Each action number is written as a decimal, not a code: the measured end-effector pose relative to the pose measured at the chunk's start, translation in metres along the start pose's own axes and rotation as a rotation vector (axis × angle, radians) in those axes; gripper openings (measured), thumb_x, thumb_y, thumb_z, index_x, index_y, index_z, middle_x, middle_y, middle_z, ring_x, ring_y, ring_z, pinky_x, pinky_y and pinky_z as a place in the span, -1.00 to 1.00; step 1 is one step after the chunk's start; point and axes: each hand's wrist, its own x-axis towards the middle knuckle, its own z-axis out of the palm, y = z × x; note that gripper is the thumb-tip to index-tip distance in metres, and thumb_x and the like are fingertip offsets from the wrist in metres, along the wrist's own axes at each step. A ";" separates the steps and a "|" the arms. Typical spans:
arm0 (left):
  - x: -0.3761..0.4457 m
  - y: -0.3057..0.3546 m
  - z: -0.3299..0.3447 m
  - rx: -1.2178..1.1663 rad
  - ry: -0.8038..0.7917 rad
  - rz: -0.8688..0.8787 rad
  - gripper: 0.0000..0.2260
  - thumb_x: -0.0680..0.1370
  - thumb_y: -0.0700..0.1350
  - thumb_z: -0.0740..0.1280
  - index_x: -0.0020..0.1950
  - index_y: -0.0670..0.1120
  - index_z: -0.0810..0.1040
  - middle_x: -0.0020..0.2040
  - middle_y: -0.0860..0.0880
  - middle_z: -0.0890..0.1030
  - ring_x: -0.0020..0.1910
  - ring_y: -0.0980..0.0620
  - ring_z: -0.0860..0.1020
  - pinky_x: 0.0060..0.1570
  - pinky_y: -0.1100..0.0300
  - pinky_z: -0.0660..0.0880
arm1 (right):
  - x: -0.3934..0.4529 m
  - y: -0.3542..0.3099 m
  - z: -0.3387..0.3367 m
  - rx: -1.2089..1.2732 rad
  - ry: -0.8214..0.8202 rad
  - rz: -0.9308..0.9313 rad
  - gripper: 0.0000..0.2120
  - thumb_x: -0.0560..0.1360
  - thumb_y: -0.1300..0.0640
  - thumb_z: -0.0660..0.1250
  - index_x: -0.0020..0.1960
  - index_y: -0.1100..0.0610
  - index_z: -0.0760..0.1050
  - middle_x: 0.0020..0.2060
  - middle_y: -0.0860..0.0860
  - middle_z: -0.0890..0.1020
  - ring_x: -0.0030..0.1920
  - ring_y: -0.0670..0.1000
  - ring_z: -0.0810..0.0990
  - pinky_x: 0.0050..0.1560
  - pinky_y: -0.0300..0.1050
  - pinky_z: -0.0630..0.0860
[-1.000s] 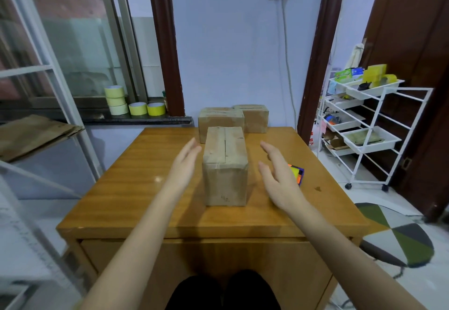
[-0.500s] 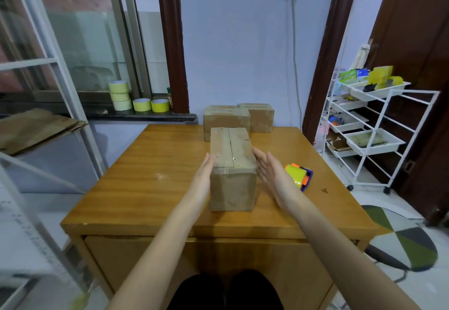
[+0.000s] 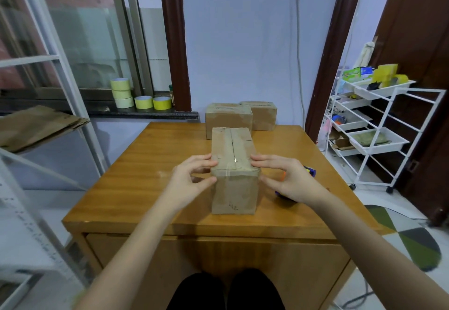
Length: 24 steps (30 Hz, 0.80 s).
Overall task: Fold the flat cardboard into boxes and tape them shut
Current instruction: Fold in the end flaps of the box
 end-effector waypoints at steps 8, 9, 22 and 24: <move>0.003 -0.002 0.004 0.022 0.052 -0.029 -0.69 0.44 -0.26 0.47 0.07 0.09 0.59 0.24 0.08 0.53 0.02 0.19 0.57 -0.05 0.31 0.55 | 0.011 -0.003 0.010 -0.089 0.130 -0.002 -0.73 0.34 0.11 0.55 0.03 0.09 0.67 0.11 -0.01 0.65 0.20 -0.06 0.56 0.27 0.09 0.47; 0.004 -0.002 0.003 0.024 0.040 -0.035 -0.69 0.44 -0.25 0.46 0.07 0.09 0.59 0.24 0.10 0.53 0.01 0.22 0.57 -0.01 0.29 0.55 | 0.012 -0.003 0.009 -0.081 0.116 0.006 -0.72 0.34 0.10 0.54 0.03 0.09 0.66 0.12 -0.01 0.64 0.20 -0.07 0.56 0.28 0.07 0.46; 0.005 -0.008 0.003 -0.011 0.039 -0.011 -0.73 0.48 -0.21 0.43 0.04 0.14 0.61 0.22 0.12 0.54 0.03 0.24 0.59 -0.01 -0.02 0.60 | 0.010 -0.002 0.007 0.109 0.104 0.054 -0.85 0.49 0.02 0.33 0.00 -0.05 0.65 0.06 -0.22 0.61 0.20 -0.20 0.52 0.30 -0.14 0.41; 0.004 -0.007 0.001 0.003 0.026 -0.008 -0.74 0.48 -0.20 0.43 0.05 0.15 0.61 0.23 0.12 0.54 0.02 0.26 0.59 -0.01 -0.02 0.60 | 0.014 -0.004 0.005 0.035 0.093 0.051 -0.86 0.50 0.00 0.32 -0.07 -0.07 0.66 0.00 -0.23 0.61 0.16 -0.18 0.52 0.26 -0.10 0.42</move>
